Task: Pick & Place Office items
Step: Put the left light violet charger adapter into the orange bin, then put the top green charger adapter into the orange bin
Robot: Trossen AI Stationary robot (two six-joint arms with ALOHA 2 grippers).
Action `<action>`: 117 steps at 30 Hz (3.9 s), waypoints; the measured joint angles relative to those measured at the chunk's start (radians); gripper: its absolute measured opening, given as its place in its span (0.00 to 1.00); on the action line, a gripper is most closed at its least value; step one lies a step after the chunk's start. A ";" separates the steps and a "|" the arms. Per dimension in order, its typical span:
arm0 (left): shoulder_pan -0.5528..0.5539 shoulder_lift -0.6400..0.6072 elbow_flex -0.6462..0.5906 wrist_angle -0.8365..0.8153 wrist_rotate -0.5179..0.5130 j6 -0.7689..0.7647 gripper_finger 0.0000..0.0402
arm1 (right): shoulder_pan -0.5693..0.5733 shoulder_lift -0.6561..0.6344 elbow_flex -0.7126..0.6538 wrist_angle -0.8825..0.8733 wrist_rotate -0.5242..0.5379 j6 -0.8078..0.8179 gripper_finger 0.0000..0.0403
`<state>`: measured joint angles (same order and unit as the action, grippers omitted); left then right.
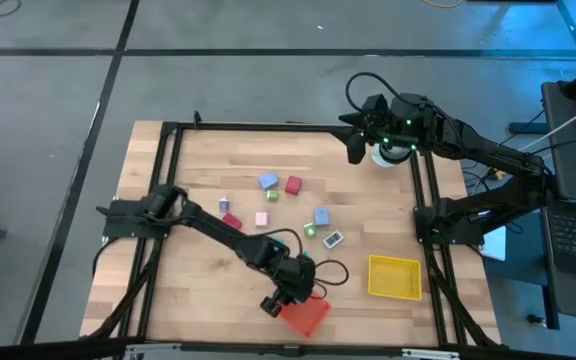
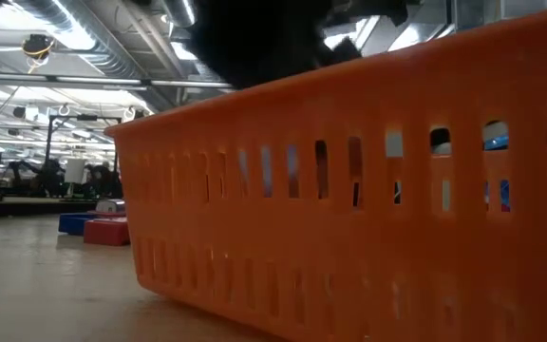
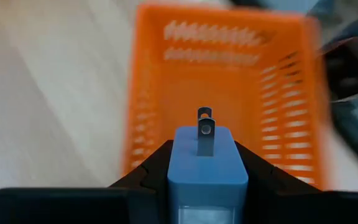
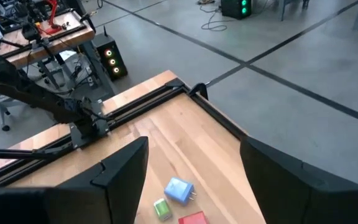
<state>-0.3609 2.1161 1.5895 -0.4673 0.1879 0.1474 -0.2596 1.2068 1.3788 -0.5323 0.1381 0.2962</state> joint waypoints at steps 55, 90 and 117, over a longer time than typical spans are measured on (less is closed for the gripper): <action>0.312 -0.320 -0.280 -0.342 -0.438 0.673 0.59 | -0.052 -0.004 0.002 0.129 -0.067 -0.054 0.65; 0.680 -0.316 -0.258 -0.260 -0.429 0.763 0.73 | -0.065 0.002 0.002 0.218 0.015 0.063 0.65; 0.540 -0.142 -0.176 -0.384 -0.223 0.286 0.73 | -0.066 0.002 0.002 0.218 0.019 0.036 0.65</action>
<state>0.1793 1.9739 1.4136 -0.8511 -0.0353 0.4339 -0.3256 1.2087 1.3804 -0.3143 0.1574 0.3324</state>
